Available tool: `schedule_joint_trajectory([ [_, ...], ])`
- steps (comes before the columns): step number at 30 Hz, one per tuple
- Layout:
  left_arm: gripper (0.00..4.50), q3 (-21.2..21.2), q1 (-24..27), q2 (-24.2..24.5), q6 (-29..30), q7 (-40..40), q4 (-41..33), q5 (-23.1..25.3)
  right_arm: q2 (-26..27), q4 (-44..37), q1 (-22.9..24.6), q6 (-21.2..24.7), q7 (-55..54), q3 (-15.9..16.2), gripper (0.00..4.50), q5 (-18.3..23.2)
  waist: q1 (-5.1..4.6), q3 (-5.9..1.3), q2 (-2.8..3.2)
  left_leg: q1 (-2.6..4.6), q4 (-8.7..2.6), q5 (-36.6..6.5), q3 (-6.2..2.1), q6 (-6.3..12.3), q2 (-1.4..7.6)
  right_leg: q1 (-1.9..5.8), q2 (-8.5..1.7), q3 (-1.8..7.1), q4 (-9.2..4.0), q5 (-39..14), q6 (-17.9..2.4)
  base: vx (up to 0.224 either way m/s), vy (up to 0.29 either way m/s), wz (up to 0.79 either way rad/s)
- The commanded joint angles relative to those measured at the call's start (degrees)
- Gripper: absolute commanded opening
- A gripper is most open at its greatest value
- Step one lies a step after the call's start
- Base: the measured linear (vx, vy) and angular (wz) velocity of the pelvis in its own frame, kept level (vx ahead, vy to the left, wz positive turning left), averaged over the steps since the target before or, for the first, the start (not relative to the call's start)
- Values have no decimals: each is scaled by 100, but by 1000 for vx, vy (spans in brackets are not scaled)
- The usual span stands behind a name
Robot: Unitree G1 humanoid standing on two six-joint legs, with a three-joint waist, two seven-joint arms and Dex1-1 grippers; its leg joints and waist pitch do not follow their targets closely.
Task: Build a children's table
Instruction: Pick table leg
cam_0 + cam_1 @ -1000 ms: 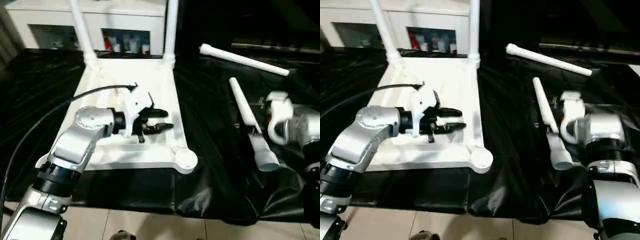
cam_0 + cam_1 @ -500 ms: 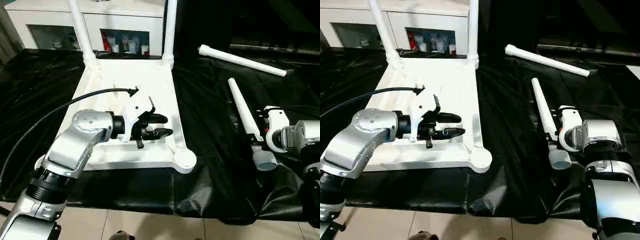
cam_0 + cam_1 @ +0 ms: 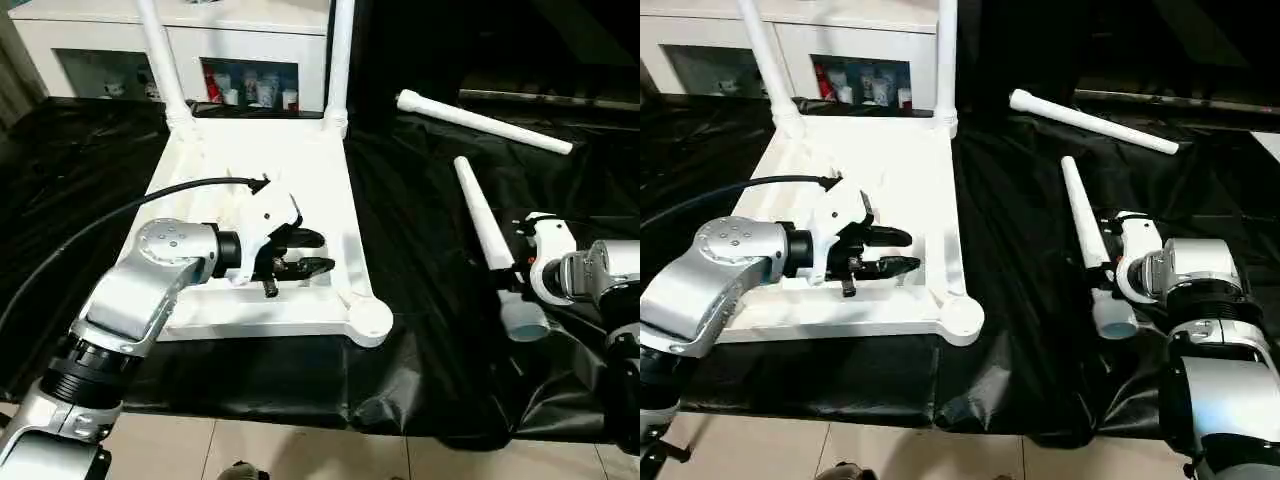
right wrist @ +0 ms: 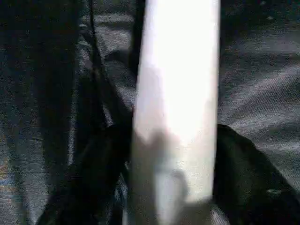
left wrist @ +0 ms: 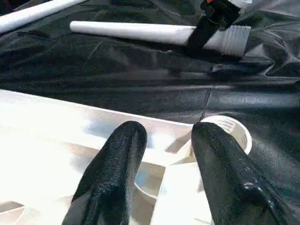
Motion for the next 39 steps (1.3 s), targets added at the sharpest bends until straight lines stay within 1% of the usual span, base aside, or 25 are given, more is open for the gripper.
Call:
schedule_joint_trajectory([
  [1,213,10,-89,34,-62,54,11,79,-103,-133,-154,20,-16,5,242,-34,14,-418,-76,131,-325,-1185,-70,-234,147,252,-257,239,-408,-1362,-1106,0,0,0],
  [5,213,-7,-86,45,-41,70,-38,67,-149,-206,-172,34,-17,16,219,-51,14,-419,-79,127,-324,-1156,-71,-231,146,256,-256,239,-403,-1342,-1101,0,0,0],
  [6,213,-4,-85,53,-43,72,-46,69,-166,-243,-176,58,-5,21,201,-49,16,-420,-79,127,-321,-1150,-69,-228,143,256,-254,239,-403,-1330,-1103,0,0,0],
  [12,213,27,-119,87,-69,83,-12,78,-247,-376,-163,144,49,61,191,-30,19,-422,-99,123,-314,-1089,-65,-192,143,263,-256,241,-397,-1305,-1092,0,0,0],
  [15,213,27,-126,99,-22,97,-47,48,-228,-444,-70,195,103,116,190,-38,15,-418,-89,121,-314,-1118,-68,-196,141,258,-252,238,-401,-1345,-1096,0,0,0],
  [17,213,26,-88,90,-8,111,-75,35,-197,-479,-22,181,33,96,190,-38,17,-417,-95,119,-313,-1125,-67,-200,140,261,-257,239,-404,-1364,-1095,0,0,0],
  [19,213,94,-43,23,-40,270,-82,63,-168,-566,15,145,-75,2,190,5,20,-425,-75,128,-310,-1105,-70,-215,141,257,-256,242,-396,-1317,-1101,0,0,0],
  [20,213,290,-53,-191,-164,691,9,130,-144,-748,64,-76,-221,-156,190,60,14,-422,-50,122,-312,-1103,-70,-227,142,258,-250,249,-391,-1254,-1101,0,0,0],
  [22,213,747,-130,-713,-411,1866,276,363,-37,-1235,240,-696,-535,-591,190,237,-5,-428,-77,110,-306,-1106,-69,-226,137,277,-247,259,-400,-1075,-1071,0,0,0],
  [23,213,897,-125,-906,-656,2383,337,525,31,-1536,377,-1064,-650,-784,189,319,-10,-426,-75,115,-298,-1178,-75,-216,139,276,-245,264,-418,-1072,-1014,0,0,0],
  [24,213,1065,-41,-1096,-732,2782,274,572,96,-1913,565,-1381,-620,-886,189,391,11,-444,-105,103,-302,-1144,-87,-152,145,310,-261,256,-420,-1072,-889,0,0,0],
  [26,213,1388,367,-1441,-434,3270,-134,474,292,-3013,1111,-1721,-700,-915,189,366,14,-451,-111,93,-300,-995,-87,-41,143,309,-248,247,-401,-974,-857,0,0,0],
  [27,213,1490,522,-1552,-302,3459,-268,487,397,-3447,1327,-1696,-784,-881,189,324,1,-450,-130,75,-303,-849,-95,40,142,310,-244,241,-390,-869,-878,0,0,0],
  [28,213,1526,606,-1595,-262,3580,-317,538,461,-3688,1459,-1745,-775,-835,189,319,6,-449,-116,88,-306,-826,-86,78,143,301,-235,243,-399,-873,-876,0,0,0],
  [29,213,1618,811,-1705,-191,3869,-402,645,696,-4221,1794,-1913,-861,-745,189,303,4,-450,-98,102,-303,-857,-79,121,141,274,-223,244,-422,-992,-871,0,0,0],
  [30,213,1684,961,-1787,-150,4076,-449,717,900,-4586,2042,-2062,-966,-686,189,290,-8,-431,-92,78,-320,-957,-86,135,145,259,-227,245,-452,-1135,-797,0,0,0],
  [31,213,1760,1014,-1877,-75,4210,-444,715,1028,-4746,2168,-2171,-1036,-671,189,313,-14,-433,-84,103,-335,-1131,-97,84,145,242,-230,228,-483,-1464,-710,0,0,0],
  [32,213,1786,1107,-1962,-122,4398,-402,789,1255,-4955,2353,-2290,-1171,-599,189,329,-14,-439,-83,120,-340,-1190,-95,62,151,227,-221,234,-501,-1533,-697,0,0,0],
  [33,213,1775,1145,-1996,-185,4491,-367,846,1362,-5038,2434,-2338,-1230,-551,189,341,-43,-412,-44,149,-385,-1424,-149,-108,190,180,-110,169,-528,-1655,-649,0,0,0],
  [34,213,1692,1186,-2013,-248,4615,-306,991,1541,-5127,2515,-2315,-1342,-575,189,428,-69,-409,-22,185,-407,-1628,-183,-209,220,167,-41,118,-548,-1705,-614,0,0,0],
  [35,213,1611,1205,-2000,-309,4706,-260,1122,1614,-5169,2552,-2342,-1408,-545,189,430,-135,-399,70,326,-530,-2116,-339,-290,416,120,94,8,-571,-1602,-635,0,0,0],
  [36,213,1595,1195,-2029,-347,4785,-213,1167,1689,-5175,2543,-2392,-1433,-471,189,433,-149,-395,223,59,-811,-2701,-831,10,552,333,78,-202,-250,-1109,-841,-37,-39,31],
  [37,213,1629,1154,-2132,-376,4994,-157,1205,1823,-5228,2540,-2488,-1466,-282,189,405,-282,-380,326,155,-956,-3178,-1270,156,823,196,77,-211,107,-914,-967,-37,-39,31],
  [38,213,1667,1119,-2173,-368,5084,-135,1210,1850,-5233,2528,-2488,-1473,-223,189,382,-343,-377,317,177,-969,-3281,-1396,248,830,158,97,-201,242,-973,-1021,-28,-88,55],
  [39,213,1667,1119,-2173,-368,5084,-135,1210,1850,-5233,2528,-2488,-1473,-223,189,382,-354,-351,293,119,-1004,-3452,-1494,399,713,150,95,-145,379,-1082,-1159,-15,-152,60],
])
